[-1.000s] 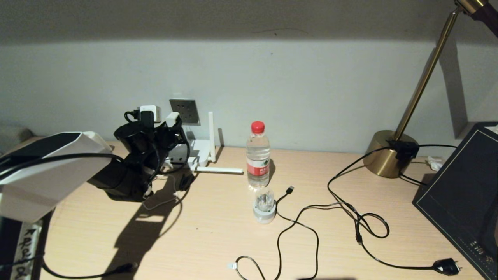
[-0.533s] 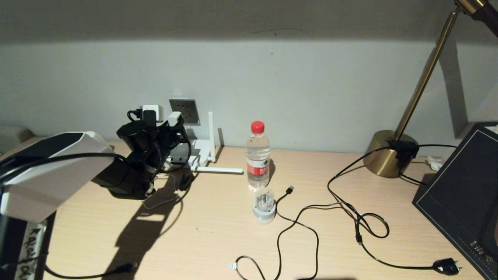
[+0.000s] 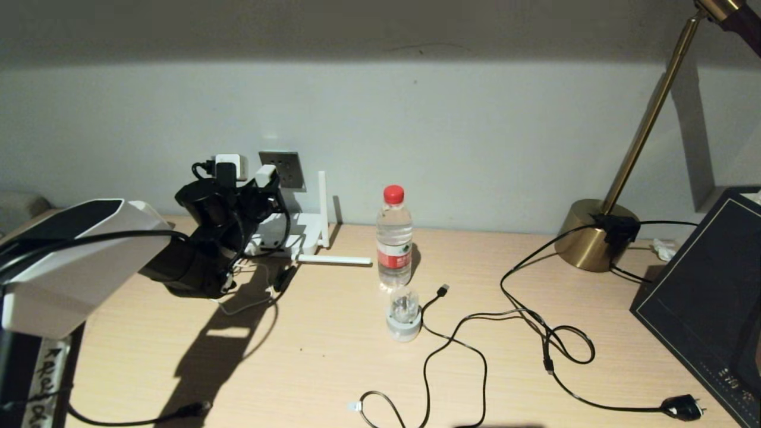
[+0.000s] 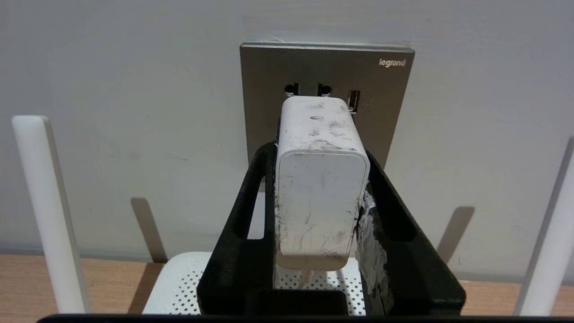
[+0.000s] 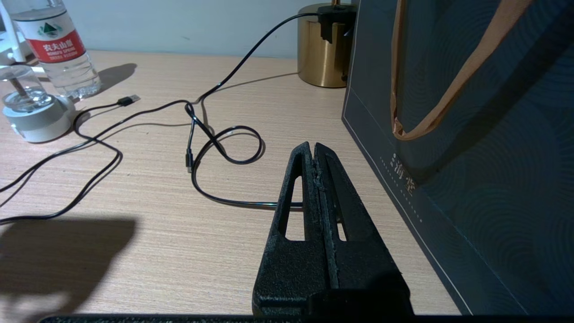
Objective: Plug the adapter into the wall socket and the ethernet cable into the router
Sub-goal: Align plug and socket, then plug plug into socket
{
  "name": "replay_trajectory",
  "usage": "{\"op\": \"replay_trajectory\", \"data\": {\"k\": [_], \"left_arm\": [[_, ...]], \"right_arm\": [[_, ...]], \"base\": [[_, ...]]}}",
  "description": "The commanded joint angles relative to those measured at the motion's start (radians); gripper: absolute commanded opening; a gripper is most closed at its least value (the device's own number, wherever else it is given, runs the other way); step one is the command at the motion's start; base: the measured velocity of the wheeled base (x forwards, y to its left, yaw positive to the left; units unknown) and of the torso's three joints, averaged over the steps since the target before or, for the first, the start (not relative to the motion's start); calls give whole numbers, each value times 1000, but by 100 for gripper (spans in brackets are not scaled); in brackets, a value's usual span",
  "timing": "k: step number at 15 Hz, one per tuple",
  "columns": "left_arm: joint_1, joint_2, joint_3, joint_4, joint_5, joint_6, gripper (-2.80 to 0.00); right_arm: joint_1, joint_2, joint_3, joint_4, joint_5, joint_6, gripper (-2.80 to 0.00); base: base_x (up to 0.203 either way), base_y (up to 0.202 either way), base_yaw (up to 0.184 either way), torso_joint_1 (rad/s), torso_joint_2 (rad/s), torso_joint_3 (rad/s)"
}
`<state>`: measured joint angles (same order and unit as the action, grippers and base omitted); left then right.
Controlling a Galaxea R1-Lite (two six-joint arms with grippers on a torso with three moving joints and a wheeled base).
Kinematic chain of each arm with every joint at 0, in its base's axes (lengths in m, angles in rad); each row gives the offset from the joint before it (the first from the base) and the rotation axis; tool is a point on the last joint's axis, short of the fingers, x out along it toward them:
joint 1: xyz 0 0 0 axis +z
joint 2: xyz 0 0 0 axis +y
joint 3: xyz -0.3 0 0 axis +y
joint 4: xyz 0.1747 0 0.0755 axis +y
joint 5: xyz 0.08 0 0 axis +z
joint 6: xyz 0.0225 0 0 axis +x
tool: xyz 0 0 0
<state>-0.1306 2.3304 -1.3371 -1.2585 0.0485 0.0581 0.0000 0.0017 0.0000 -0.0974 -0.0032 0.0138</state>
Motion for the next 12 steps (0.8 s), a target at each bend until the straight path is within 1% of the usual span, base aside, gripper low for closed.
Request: {"op": "replay_trajectory", "data": {"k": [1, 3, 7, 8, 12], "left_arm": [[1, 0, -11, -7, 1, 0, -280], [7, 4, -14, -2, 1, 0, -280], [22, 24, -50, -1, -8, 26, -280], [23, 24, -51, -1, -18, 26, -280], [23, 36, -54, -1, -17, 26, -280]], "right_arm": [[0, 1, 32, -1, 0, 0, -280], [0, 1, 32, -1, 0, 0, -280], [0, 1, 32, -1, 0, 0, -280], [0, 1, 32, -1, 0, 0, -280], [0, 1, 32, -1, 0, 0, -280]], "base": [[0, 0, 0, 0, 0, 0], [0, 0, 0, 0, 0, 0], [0, 0, 0, 0, 0, 0], [0, 0, 0, 0, 0, 0], [0, 0, 0, 0, 0, 0]]}}
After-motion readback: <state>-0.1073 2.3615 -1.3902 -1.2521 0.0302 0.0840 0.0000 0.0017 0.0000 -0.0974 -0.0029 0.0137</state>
